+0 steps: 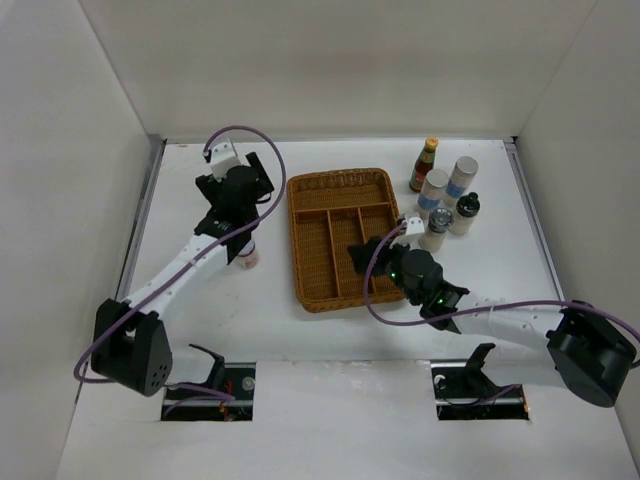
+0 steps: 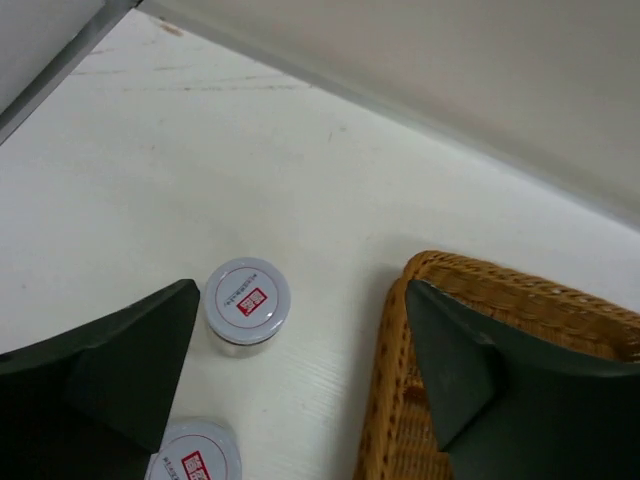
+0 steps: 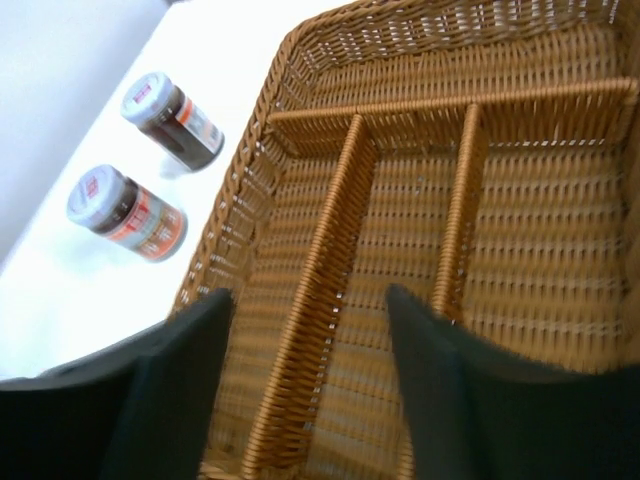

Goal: Organize the condiment bottles

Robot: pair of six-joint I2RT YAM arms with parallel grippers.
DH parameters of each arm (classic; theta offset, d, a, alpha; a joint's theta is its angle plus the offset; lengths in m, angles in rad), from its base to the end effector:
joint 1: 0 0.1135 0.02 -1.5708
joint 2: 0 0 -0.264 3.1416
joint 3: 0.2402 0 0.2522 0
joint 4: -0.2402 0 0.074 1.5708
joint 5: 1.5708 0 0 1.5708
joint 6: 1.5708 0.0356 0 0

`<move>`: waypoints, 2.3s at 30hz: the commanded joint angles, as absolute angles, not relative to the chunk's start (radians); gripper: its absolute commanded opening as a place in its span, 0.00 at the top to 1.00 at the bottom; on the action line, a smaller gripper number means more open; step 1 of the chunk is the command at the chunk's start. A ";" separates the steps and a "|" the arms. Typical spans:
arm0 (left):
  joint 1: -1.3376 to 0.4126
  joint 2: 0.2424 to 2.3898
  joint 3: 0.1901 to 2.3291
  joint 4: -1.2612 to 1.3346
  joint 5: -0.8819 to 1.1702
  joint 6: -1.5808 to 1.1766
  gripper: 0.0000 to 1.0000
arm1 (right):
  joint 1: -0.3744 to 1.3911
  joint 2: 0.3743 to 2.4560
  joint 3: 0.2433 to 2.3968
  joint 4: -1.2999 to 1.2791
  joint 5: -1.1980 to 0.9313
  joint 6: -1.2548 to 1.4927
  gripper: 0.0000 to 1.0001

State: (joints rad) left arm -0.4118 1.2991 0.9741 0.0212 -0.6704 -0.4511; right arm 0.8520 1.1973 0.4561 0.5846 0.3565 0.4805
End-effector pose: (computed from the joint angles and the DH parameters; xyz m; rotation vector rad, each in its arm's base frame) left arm 0.2816 -0.0989 0.3160 -0.4823 1.7419 0.0162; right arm 0.1746 0.1807 0.2214 -0.0582 1.7642 0.6743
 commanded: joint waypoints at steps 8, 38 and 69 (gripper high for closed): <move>-0.315 1.477 1.005 -0.041 -0.615 -0.433 0.11 | 0.860 1.204 0.468 0.653 0.333 0.479 0.12; -0.271 1.701 1.066 0.074 -0.604 -0.394 0.17 | 0.877 1.246 0.489 0.656 0.298 0.454 0.11; -0.531 1.681 1.416 0.092 -0.512 -0.341 0.66 | 0.829 1.189 0.448 0.655 0.313 0.509 0.12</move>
